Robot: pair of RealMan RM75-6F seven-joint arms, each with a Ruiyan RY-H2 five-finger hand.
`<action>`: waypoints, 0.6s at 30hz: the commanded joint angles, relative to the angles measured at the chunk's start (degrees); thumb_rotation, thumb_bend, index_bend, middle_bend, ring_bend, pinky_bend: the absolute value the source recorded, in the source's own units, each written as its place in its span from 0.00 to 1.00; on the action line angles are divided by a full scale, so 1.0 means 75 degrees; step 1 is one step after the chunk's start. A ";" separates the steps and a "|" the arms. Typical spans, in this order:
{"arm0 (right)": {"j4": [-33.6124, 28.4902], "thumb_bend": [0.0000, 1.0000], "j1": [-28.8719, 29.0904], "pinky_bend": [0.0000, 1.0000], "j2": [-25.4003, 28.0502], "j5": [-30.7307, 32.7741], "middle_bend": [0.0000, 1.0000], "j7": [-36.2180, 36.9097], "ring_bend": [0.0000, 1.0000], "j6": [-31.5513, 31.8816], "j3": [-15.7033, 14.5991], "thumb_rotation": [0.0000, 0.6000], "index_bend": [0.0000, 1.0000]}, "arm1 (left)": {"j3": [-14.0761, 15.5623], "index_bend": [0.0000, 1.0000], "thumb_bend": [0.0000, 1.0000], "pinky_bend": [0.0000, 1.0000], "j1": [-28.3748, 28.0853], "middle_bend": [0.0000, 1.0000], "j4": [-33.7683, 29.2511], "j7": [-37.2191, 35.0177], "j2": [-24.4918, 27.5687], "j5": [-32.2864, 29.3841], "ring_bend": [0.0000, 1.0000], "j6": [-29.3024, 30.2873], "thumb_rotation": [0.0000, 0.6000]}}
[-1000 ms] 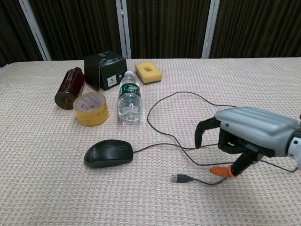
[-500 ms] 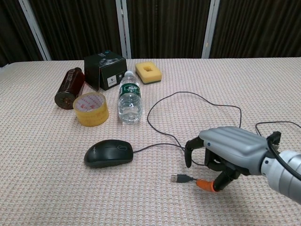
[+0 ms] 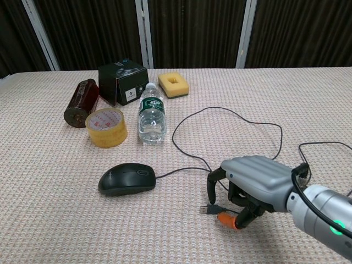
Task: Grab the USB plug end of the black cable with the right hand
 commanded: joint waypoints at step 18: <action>0.0314 0.35 0.0076 0.82 -0.0480 0.0166 1.00 0.0003 1.00 0.0272 -0.0022 1.00 0.52 | -0.0012 0.06 0.06 0.00 -0.0014 0.00 -0.0018 -0.0083 0.0014 -0.0039 0.00 -0.0033 1.00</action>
